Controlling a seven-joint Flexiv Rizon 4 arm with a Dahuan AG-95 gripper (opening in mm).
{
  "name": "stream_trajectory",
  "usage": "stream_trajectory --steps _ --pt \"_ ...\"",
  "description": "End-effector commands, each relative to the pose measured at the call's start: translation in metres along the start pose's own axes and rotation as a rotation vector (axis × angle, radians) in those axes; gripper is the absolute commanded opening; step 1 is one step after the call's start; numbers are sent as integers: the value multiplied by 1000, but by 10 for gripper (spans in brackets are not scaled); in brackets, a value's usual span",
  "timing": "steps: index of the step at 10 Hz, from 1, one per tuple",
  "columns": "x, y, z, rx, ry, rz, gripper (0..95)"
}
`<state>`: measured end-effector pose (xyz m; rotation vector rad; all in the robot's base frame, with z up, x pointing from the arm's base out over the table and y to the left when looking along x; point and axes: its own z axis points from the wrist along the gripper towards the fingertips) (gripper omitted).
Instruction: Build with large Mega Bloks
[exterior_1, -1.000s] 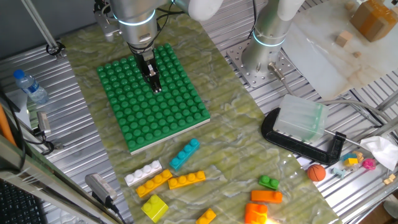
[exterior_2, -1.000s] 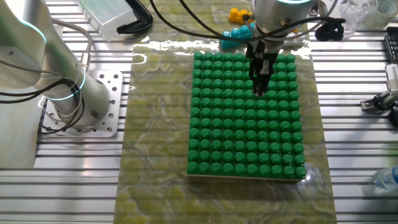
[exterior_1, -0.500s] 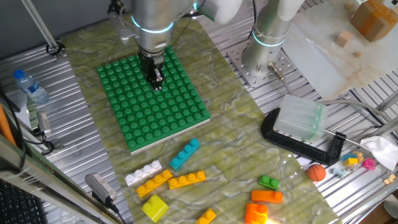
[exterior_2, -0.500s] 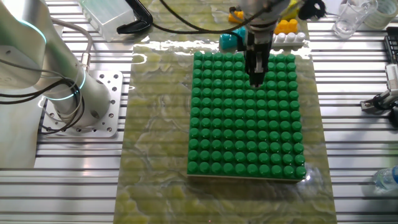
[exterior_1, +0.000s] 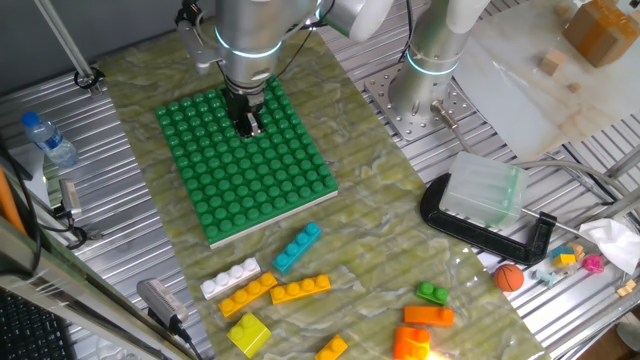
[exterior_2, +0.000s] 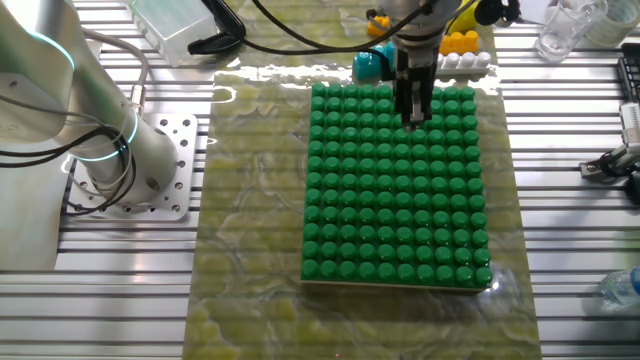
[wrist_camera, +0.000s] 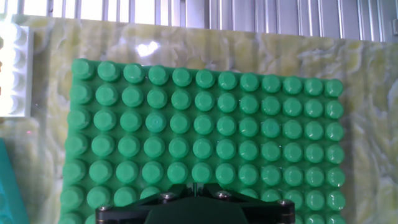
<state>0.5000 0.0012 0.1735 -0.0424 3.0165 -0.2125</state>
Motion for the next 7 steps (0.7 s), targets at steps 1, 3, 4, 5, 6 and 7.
stream_trajectory --steps 1,3,4,5,6,7 --pt "1 1 -6 -3 1 -4 0" --pt "2 2 -15 -30 3 -20 0" --pt "2 2 -16 -40 3 -21 0" --pt "2 3 -17 -119 7 -28 0" --pt "2 4 -17 -143 15 -32 0" --pt "2 6 -17 -141 18 -34 0"
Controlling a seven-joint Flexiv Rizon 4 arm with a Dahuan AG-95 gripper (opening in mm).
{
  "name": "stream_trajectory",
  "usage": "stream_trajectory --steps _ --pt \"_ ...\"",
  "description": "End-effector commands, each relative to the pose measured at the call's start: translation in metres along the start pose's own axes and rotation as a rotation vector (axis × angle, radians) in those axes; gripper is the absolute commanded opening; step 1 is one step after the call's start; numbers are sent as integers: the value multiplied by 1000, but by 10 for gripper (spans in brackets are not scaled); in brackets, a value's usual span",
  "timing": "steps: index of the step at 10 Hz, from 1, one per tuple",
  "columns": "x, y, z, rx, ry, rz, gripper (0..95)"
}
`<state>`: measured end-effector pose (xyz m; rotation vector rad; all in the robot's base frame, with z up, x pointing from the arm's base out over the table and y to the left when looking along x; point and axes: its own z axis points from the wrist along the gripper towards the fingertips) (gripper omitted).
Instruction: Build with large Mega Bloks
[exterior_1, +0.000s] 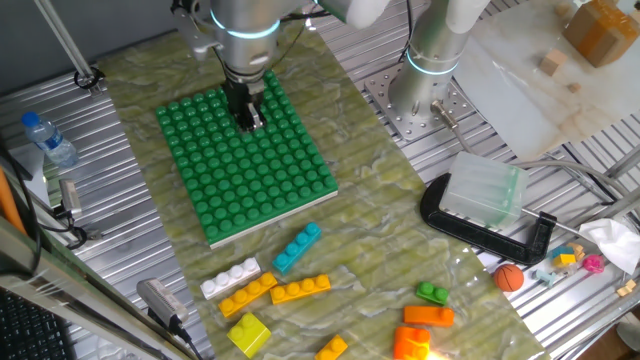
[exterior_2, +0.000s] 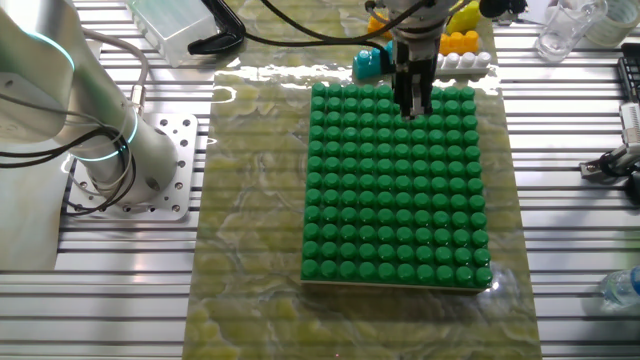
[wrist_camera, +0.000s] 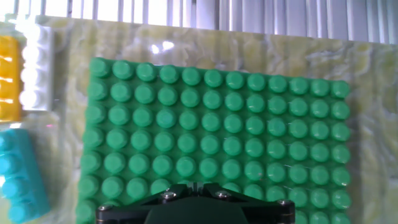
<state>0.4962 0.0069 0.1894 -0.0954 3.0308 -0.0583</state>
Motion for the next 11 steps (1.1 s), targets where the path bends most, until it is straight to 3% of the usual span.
stream_trajectory --steps 1,3,4,6,7,9,11 --pt "0 4 1 -37 13 -14 0" --pt "-5 4 0 -11 31 -27 0" --pt "-4 5 0 -18 54 -34 0" --pt "-3 7 2 -34 61 -28 0" --pt "-4 7 2 -23 72 -47 0" --pt "-4 8 2 -12 91 4 0" --pt "-3 7 2 -16 85 17 0"
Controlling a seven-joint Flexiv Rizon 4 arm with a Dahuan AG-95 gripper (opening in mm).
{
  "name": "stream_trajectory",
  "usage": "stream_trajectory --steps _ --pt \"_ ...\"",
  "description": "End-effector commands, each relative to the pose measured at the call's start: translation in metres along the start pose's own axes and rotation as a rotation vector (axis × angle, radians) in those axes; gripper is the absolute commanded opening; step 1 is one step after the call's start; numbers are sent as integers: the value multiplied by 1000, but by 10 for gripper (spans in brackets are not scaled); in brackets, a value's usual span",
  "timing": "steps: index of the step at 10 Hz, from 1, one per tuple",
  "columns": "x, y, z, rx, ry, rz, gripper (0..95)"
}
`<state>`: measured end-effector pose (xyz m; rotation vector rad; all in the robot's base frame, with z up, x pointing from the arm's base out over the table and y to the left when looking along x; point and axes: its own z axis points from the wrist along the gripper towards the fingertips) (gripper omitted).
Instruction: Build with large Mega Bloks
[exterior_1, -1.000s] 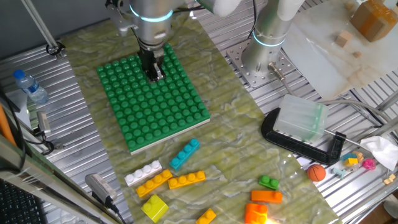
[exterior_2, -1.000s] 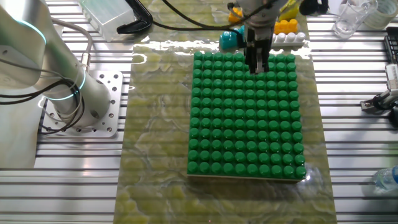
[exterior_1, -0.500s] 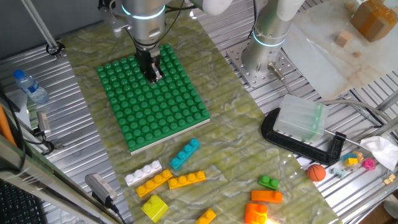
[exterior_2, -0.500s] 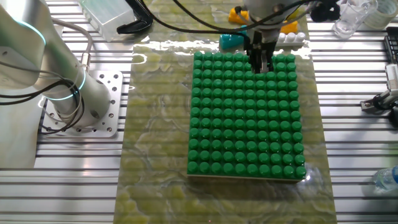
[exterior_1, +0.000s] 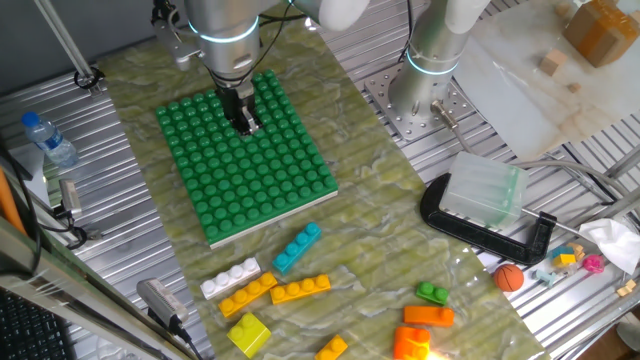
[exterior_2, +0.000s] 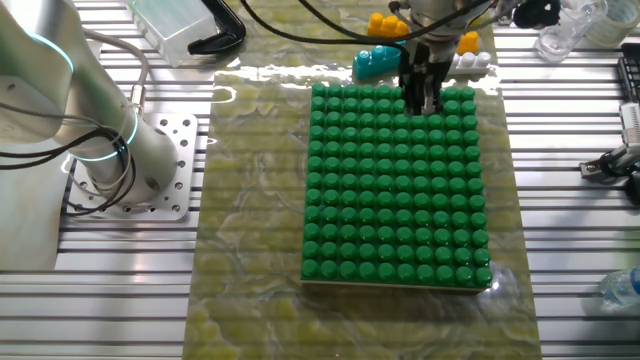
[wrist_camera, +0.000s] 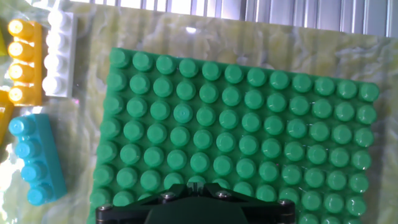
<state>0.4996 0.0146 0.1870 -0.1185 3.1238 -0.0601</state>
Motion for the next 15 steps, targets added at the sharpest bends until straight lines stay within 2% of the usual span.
stream_trajectory --steps 1,3,4,5,6,8,9,10,11,15 --pt "1 0 0 -15 -9 29 0" --pt "0 0 0 -20 -8 64 0" --pt "0 0 0 -8 -8 81 0" --pt "0 1 -1 -12 -11 94 0" --pt "0 2 -2 -14 -1 86 0" --pt "1 2 -3 9 -22 89 0" --pt "1 2 -4 50 -10 80 0" --pt "1 2 -3 65 -2 60 0" --pt "2 2 -3 51 -4 46 0" --pt "1 2 -4 51 13 63 0"
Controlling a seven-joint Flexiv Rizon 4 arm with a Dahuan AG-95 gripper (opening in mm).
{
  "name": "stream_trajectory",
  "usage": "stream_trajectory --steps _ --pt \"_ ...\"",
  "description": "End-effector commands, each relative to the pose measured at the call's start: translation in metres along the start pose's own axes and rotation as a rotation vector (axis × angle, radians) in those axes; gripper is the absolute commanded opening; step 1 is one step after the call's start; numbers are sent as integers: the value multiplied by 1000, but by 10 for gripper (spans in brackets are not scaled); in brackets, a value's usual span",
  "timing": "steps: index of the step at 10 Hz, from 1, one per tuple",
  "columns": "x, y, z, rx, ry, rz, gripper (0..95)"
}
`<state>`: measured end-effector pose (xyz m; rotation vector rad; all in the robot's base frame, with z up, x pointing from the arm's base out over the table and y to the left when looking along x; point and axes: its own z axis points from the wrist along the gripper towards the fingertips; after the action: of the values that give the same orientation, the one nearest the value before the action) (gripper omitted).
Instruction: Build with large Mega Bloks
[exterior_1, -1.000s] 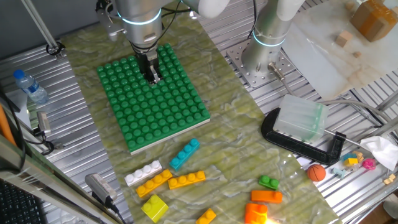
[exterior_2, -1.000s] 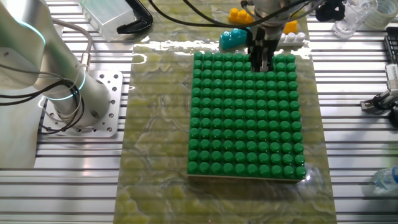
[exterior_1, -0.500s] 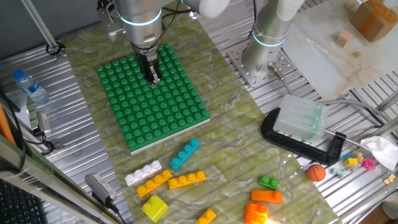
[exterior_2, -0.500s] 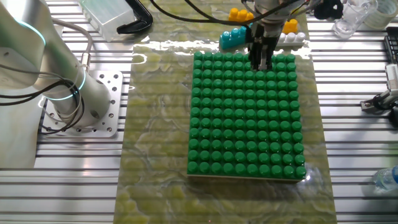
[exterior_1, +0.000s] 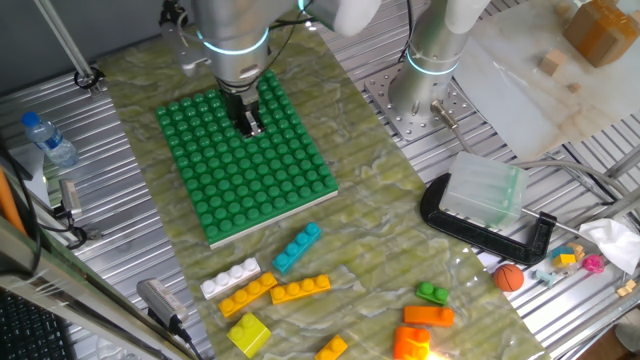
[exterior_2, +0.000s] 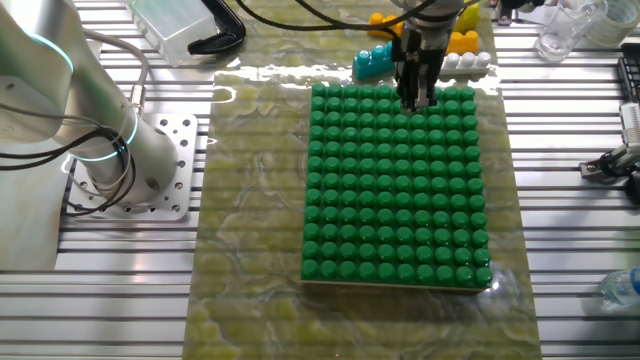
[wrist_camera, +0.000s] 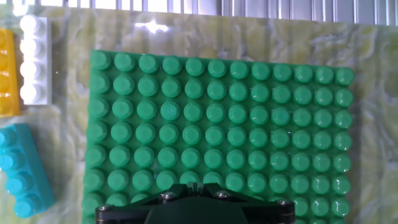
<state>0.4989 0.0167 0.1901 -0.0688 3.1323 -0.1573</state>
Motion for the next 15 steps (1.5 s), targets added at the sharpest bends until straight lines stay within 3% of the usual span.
stream_trajectory --steps 1,3,5,6,7,11,13,15 --pt "-1 0 -2 -9 3 35 0" --pt "-3 1 -3 -15 15 34 0" --pt "-11 2 -7 -49 53 26 0" --pt "-14 3 -9 -62 59 12 0" --pt "-18 4 -11 -94 57 -22 0" --pt "-15 7 -7 -75 29 -45 0" --pt "-14 22 -1 -33 10 -26 0" --pt "-14 43 3 -38 8 -23 0"
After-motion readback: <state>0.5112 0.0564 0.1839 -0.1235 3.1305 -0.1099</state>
